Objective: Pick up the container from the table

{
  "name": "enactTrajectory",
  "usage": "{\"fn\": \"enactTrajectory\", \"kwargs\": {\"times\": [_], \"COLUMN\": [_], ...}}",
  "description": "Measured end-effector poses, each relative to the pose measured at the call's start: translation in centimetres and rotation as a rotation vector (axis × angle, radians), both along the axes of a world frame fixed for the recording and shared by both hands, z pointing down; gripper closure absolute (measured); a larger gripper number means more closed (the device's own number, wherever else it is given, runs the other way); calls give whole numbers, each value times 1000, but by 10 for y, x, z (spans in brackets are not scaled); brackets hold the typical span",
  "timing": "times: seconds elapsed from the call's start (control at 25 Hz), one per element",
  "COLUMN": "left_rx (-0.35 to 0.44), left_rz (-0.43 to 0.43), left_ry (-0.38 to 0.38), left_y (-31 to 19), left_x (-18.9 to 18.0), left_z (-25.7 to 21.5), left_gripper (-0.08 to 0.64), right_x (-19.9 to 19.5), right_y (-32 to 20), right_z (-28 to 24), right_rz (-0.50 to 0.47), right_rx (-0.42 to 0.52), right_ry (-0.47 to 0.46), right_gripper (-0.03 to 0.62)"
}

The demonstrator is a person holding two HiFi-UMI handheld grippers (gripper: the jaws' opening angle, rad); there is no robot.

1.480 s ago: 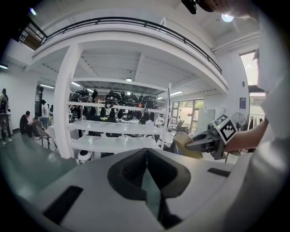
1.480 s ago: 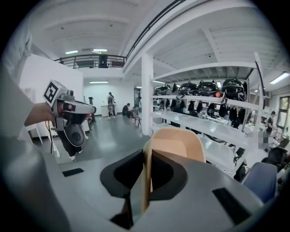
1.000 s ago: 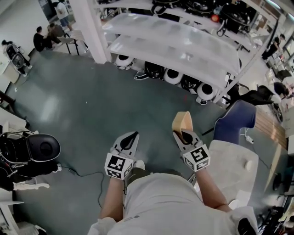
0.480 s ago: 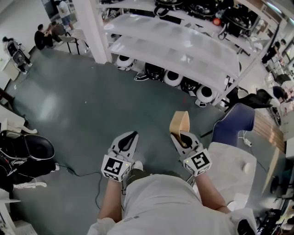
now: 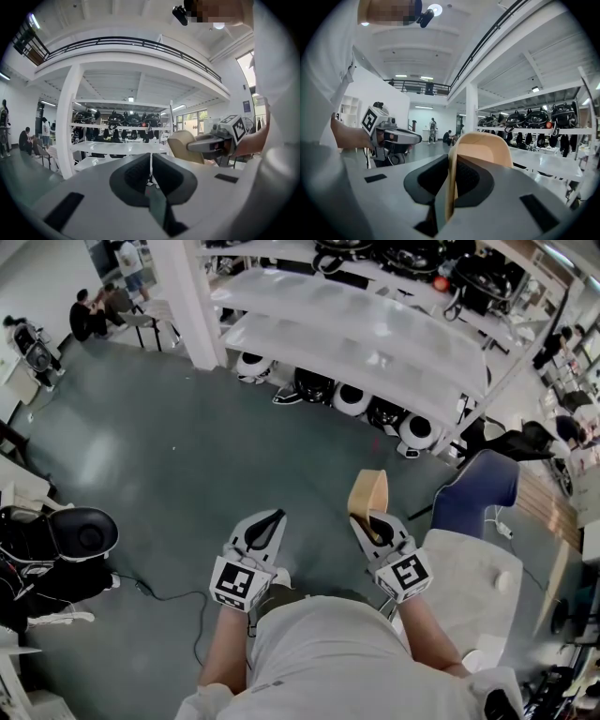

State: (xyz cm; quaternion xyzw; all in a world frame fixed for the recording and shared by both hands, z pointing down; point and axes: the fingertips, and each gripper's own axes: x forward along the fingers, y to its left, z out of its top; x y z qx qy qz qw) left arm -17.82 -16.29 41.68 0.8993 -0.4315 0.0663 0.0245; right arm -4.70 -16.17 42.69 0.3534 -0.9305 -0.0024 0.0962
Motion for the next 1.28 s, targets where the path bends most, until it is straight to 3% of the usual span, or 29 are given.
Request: {"fn": "enactTrajectory", "kwargs": {"times": [1.28], "left_rx": [-30], "left_rz": [11], "left_ry": [-26], "left_y": [15], "left_x": [2], "left_z": [9], "left_gripper": [558], "right_x": [1], "right_y": [20], "right_z": [17], "right_rz": [20], "right_rx": [-30], "right_ry": [-5], "right_gripper": [555]}}
